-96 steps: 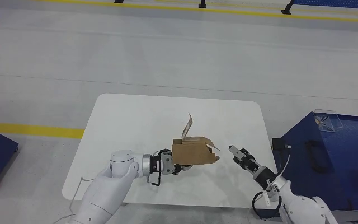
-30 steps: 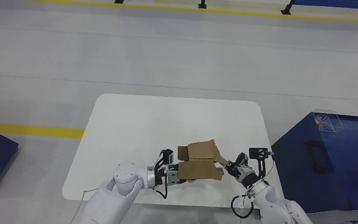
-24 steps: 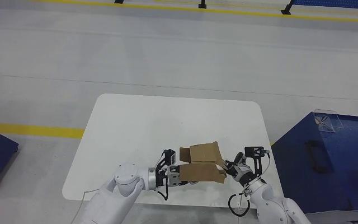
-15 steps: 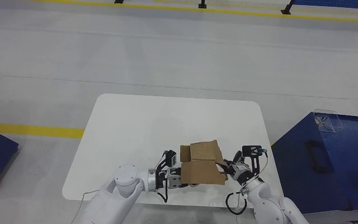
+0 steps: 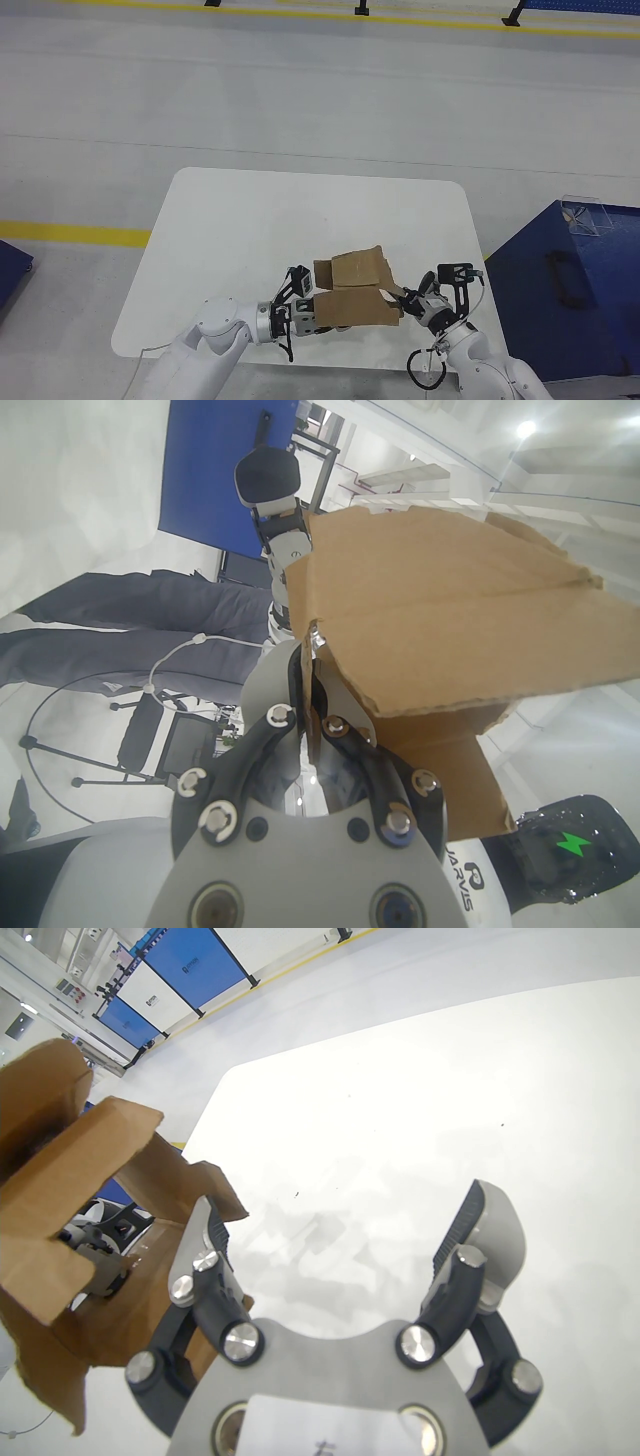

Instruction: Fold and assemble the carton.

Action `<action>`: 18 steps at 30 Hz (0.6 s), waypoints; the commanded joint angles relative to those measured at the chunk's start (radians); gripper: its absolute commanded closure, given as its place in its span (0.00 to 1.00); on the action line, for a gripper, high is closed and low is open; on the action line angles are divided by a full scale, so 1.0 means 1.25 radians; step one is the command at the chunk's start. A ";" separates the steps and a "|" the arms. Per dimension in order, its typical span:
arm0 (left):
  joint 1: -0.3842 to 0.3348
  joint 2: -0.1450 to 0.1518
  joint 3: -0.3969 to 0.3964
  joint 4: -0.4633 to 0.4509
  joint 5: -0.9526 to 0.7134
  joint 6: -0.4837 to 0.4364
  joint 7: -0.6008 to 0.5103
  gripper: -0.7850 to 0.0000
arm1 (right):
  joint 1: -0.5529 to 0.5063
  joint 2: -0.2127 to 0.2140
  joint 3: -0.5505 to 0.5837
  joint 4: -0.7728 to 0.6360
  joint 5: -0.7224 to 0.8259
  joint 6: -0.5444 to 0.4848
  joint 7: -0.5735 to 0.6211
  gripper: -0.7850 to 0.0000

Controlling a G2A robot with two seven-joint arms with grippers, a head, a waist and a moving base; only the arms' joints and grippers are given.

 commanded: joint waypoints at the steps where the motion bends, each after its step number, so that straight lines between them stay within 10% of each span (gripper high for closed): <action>1: 0.006 0.002 0.002 -0.010 0.009 -0.010 -0.006 1.00 | 0.000 -0.001 -0.003 -0.003 -0.008 0.001 0.002 0.00; 18: 0.011 0.007 -0.008 0.007 -0.038 0.045 -0.002 1.00 | -0.037 -0.009 0.040 -0.056 0.026 -0.014 -0.069 0.00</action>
